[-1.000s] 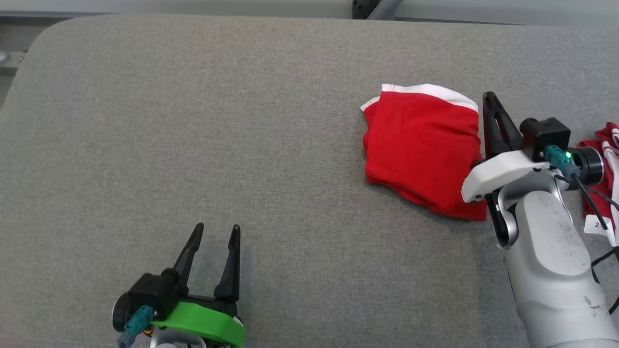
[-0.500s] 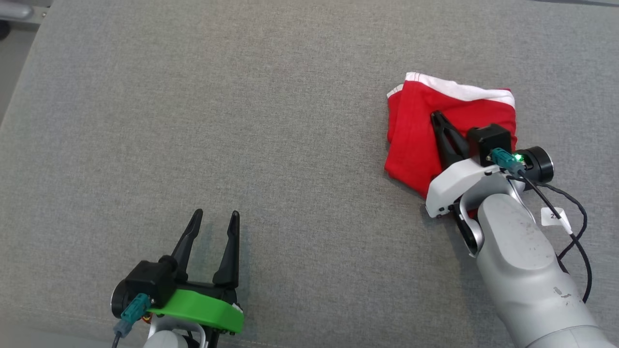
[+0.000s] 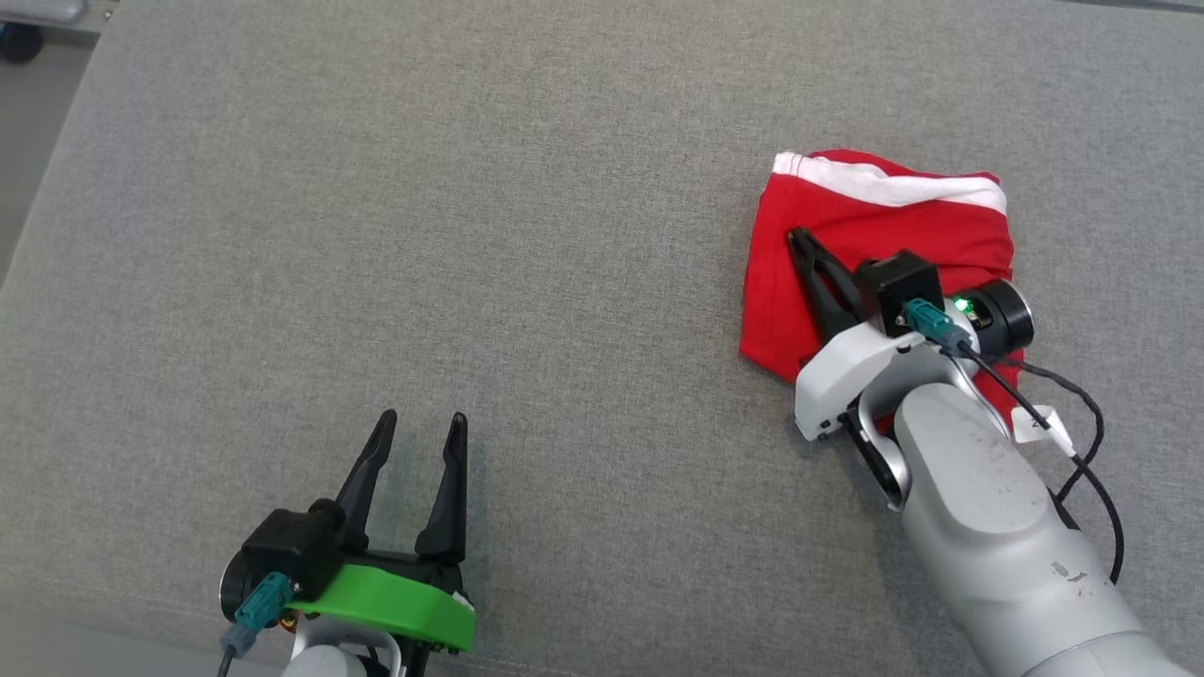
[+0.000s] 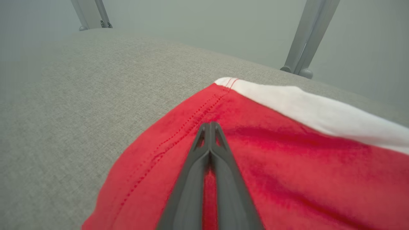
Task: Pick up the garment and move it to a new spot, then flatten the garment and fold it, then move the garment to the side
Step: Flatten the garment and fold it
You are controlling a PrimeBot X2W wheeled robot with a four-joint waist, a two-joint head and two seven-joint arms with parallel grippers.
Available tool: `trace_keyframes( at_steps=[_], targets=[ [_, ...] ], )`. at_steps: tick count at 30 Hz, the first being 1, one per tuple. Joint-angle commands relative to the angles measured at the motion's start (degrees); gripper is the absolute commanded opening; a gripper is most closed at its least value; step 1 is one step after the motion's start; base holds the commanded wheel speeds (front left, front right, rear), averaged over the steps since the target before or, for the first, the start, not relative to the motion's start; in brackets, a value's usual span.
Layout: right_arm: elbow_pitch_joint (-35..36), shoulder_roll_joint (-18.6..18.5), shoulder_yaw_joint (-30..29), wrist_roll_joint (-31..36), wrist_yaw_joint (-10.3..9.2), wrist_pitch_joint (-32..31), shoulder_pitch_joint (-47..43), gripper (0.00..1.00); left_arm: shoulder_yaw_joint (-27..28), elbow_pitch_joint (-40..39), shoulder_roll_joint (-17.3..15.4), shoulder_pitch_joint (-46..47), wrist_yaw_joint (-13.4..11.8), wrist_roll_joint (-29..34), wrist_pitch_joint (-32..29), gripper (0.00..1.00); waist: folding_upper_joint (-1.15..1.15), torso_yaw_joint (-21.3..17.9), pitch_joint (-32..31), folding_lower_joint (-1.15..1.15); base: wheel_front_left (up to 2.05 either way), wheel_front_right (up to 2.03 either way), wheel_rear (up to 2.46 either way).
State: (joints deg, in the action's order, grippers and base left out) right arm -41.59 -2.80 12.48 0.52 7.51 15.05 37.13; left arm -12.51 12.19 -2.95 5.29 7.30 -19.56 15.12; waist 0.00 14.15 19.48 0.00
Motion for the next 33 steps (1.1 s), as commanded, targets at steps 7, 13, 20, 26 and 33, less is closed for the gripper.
trace_keyframes(
  at_steps=[7,13,20,26,33],
  targets=[
    [-1.6,-0.2,4.2,-2.7,-0.05,0.1,-2.3,0.00,0.6,0.2,0.0,-1.4,-0.4,-0.2,0.0,1.00,0.00,-0.4,-2.9,0.00,0.00,0.00,0.00],
    [3.2,-0.2,5.4,-5.9,-0.05,0.1,-6.5,0.00,3.0,0.1,0.0,-4.0,-0.7,0.7,0.0,1.00,0.00,-2.8,-7.6,0.00,0.00,0.00,0.00],
    [14.4,-0.2,0.6,-4.6,-0.05,0.1,-16.5,0.98,6.3,0.0,0.0,-8.5,-0.6,2.5,0.0,1.00,0.00,-7.3,-14.3,0.00,0.00,0.00,0.00],
    [26.2,-0.2,-7.3,-2.3,-0.05,0.1,-27.8,1.00,7.7,-0.3,0.0,-11.2,-0.6,3.0,0.0,1.00,0.00,-9.8,-18.1,0.00,0.00,0.00,0.00],
    [33.1,-2.2,-14.3,-4.9,-0.06,0.1,-38.3,1.00,9.2,-0.1,0.0,-13.0,-0.7,3.7,0.0,1.00,0.00,-12.5,-20.0,0.00,0.00,0.00,0.00]
  ],
)
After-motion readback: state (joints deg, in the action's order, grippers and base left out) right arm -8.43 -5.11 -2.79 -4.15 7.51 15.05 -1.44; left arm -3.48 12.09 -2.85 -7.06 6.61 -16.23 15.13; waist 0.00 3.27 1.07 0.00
